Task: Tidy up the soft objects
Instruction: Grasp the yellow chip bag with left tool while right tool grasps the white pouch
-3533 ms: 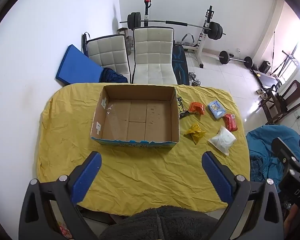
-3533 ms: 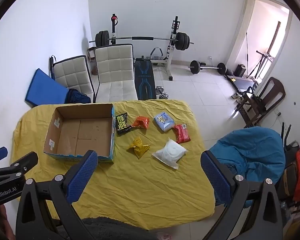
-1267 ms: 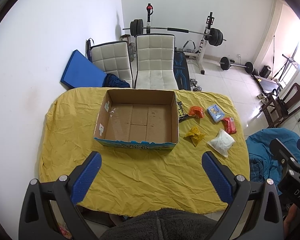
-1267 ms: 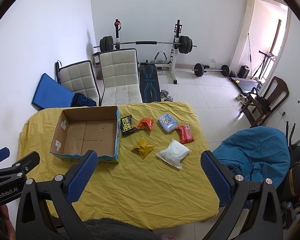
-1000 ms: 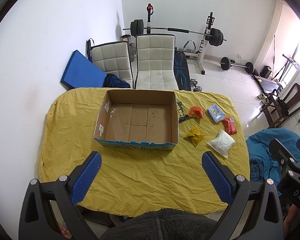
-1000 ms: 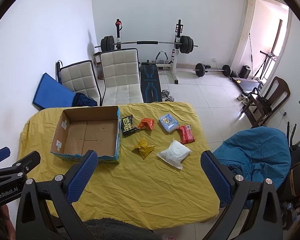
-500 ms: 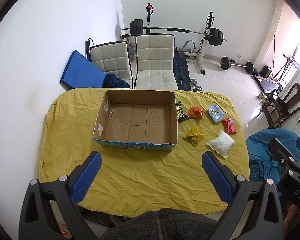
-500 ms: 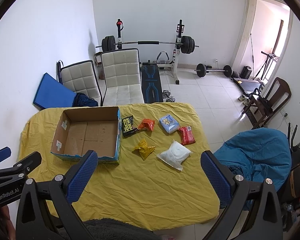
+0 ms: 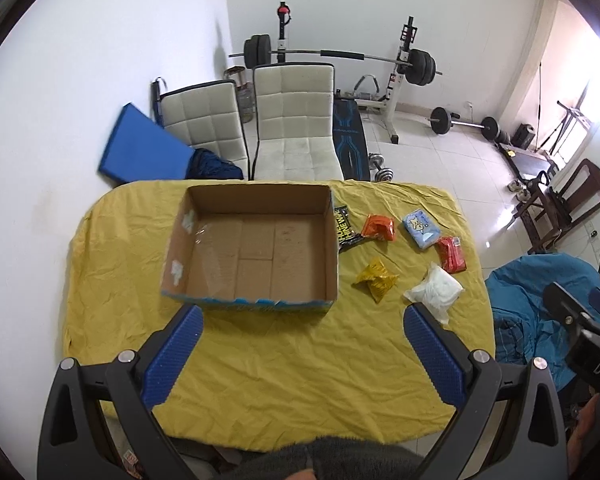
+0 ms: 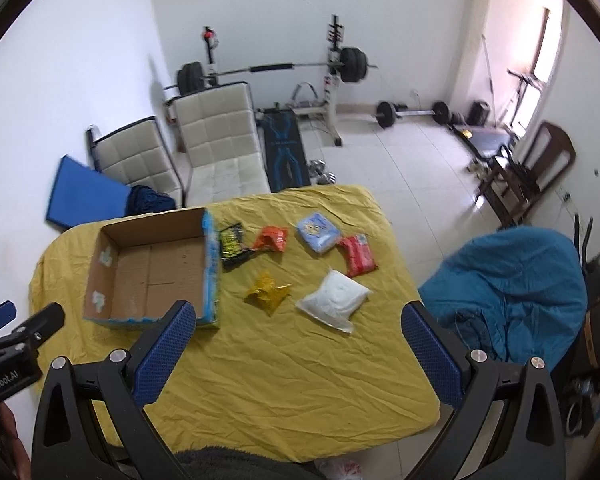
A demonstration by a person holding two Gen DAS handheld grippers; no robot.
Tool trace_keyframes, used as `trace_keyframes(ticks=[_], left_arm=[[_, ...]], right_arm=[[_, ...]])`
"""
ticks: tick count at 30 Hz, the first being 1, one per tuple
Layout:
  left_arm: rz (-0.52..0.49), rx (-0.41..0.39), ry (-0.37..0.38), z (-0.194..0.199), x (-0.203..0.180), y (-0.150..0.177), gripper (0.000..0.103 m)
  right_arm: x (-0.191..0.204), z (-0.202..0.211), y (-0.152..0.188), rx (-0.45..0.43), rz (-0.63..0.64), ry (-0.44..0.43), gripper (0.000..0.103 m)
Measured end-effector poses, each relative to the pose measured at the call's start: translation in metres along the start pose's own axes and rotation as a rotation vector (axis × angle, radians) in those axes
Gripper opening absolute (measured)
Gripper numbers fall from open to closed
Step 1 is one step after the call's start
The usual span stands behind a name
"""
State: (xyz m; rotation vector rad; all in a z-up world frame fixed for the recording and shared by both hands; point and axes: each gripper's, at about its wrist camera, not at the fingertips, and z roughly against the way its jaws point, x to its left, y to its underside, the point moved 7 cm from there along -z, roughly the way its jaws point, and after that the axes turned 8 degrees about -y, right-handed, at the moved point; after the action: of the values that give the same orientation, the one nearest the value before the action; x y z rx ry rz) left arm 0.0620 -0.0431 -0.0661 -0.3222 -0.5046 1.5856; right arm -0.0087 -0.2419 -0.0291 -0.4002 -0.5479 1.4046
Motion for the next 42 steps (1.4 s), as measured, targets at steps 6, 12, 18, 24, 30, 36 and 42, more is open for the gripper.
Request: trace_keyframes(ticks=[6, 12, 18, 24, 30, 36, 42], left_arm=[[-0.078, 0.068, 0.044, -0.070, -0.053, -0.027, 0.103], [-0.121, 0.246, 0.121, -0.164, -0.113, -0.034, 0.103], [-0.141, 0.417, 0.135, -0.260, -0.169, -0.027, 0.099], [-0.347, 0.515, 0.105, -0.337, -0.214, -0.005, 0.099], [-0.539, 0.566, 0.031, -0.378, -0.219, 0.021, 0.099], [-0.631, 0.597, 0.002, -0.402, -0.222, 0.038, 0.099], [-0.600, 0.672, 0.054, -0.423, -0.225, 0.049, 0.093]], right_arm=[[-0.078, -0.085, -0.006, 0.143, -0.078, 0.051, 0.103], [-0.145, -0.202, 0.006, 0.329, -0.188, 0.046, 0.103], [-0.186, -0.332, 0.037, 0.509, -0.333, 0.024, 0.103], [-0.189, -0.418, 0.067, 0.642, -0.445, -0.018, 0.103], [-0.188, -0.459, 0.100, 0.727, -0.568, -0.089, 0.101], [-0.192, -0.463, 0.113, 0.781, -0.579, -0.157, 0.086], [-0.196, -0.455, 0.111, 0.823, -0.476, -0.121, 0.086]])
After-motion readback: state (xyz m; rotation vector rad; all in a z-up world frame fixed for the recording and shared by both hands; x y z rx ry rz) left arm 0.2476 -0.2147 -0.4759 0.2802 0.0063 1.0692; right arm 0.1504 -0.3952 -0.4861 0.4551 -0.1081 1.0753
